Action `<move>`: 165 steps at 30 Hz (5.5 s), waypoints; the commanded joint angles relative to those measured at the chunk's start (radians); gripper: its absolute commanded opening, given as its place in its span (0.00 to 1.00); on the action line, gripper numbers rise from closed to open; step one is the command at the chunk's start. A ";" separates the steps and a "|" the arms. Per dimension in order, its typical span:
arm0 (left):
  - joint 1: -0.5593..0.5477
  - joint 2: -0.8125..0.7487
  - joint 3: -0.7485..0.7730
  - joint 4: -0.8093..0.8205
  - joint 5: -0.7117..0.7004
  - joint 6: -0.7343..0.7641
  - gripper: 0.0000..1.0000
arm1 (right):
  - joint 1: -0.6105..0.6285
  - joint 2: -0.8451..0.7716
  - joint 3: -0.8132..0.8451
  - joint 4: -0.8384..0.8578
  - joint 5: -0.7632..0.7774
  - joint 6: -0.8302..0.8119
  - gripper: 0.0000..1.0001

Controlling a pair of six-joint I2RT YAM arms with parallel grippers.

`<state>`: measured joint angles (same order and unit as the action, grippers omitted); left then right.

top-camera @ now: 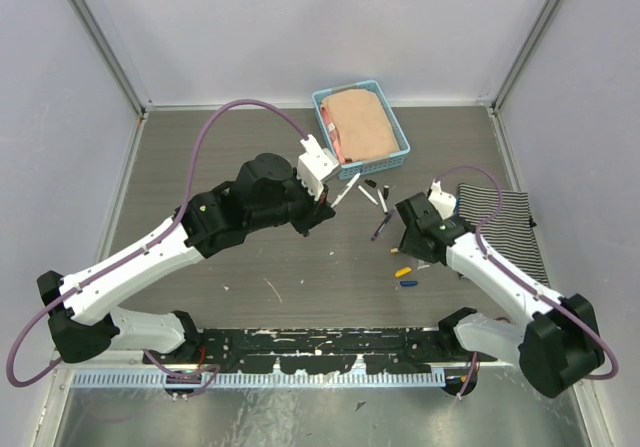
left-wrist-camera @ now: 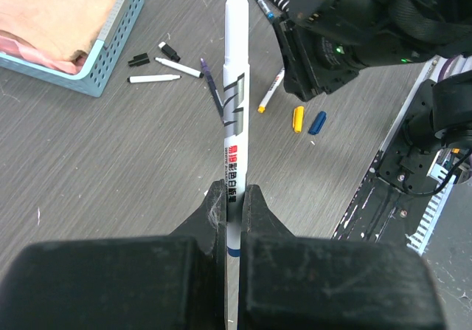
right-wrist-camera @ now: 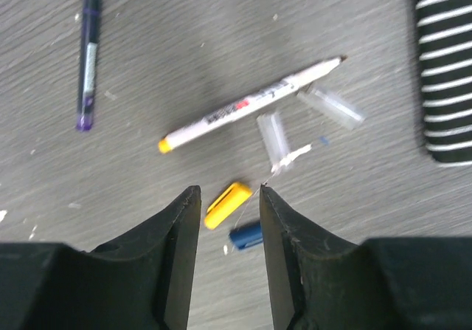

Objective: Insert the pens into the pen caps
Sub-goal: Adjust the pen cap at the center of the board.

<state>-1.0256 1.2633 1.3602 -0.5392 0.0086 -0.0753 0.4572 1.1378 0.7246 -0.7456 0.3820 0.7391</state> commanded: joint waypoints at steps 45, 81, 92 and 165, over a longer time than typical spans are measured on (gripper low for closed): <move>-0.001 -0.001 0.040 -0.007 0.004 0.008 0.00 | 0.115 0.018 -0.151 -0.124 -0.011 0.762 0.39; 0.005 -0.042 0.008 0.028 -0.081 -0.005 0.00 | 0.118 -0.331 -0.128 0.079 -0.078 0.162 0.15; 0.047 -0.079 -0.009 0.044 -0.151 -0.017 0.00 | 0.340 0.033 0.032 0.192 -0.108 -0.063 0.15; 0.064 -0.114 -0.005 0.035 -0.206 0.017 0.00 | 0.534 0.430 0.168 0.244 -0.373 -0.539 0.15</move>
<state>-0.9783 1.1984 1.3594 -0.5365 -0.1570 -0.0772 0.9905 1.5585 0.8486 -0.5114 0.1143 0.3813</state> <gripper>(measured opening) 0.038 0.223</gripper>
